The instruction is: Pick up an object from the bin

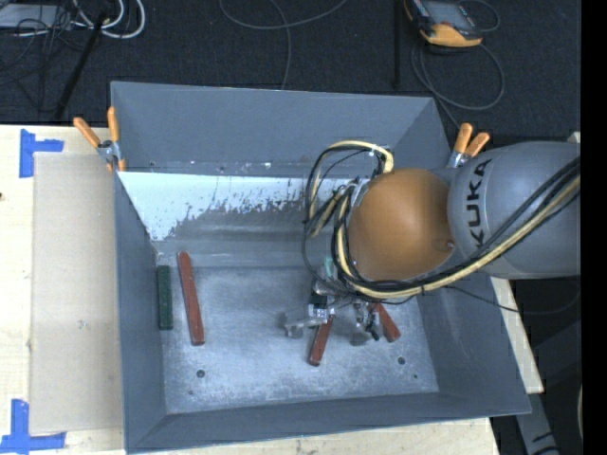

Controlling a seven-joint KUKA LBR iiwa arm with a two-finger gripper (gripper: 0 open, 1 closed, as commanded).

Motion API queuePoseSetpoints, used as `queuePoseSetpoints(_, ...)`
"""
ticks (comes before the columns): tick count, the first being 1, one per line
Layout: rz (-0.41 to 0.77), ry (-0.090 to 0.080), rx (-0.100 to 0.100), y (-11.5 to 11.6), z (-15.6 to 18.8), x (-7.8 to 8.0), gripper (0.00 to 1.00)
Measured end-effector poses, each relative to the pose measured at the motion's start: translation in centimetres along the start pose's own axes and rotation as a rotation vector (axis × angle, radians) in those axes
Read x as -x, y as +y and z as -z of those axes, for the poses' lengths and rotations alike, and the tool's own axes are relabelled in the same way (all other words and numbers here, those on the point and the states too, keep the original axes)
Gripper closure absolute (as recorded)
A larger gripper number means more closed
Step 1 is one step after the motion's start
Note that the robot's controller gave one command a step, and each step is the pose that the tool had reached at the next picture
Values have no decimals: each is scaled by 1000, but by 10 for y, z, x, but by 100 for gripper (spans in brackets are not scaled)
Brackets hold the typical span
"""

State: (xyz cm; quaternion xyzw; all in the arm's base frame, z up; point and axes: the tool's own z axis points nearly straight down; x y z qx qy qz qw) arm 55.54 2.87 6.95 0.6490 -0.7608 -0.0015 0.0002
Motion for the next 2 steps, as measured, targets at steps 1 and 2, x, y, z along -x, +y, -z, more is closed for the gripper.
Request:
queuePoseSetpoints(1, -1, 0, 0, 0, 0, 0, 100)
queuePoseSetpoints(2, 23, -2, -9, 9, 177, 23, 100)
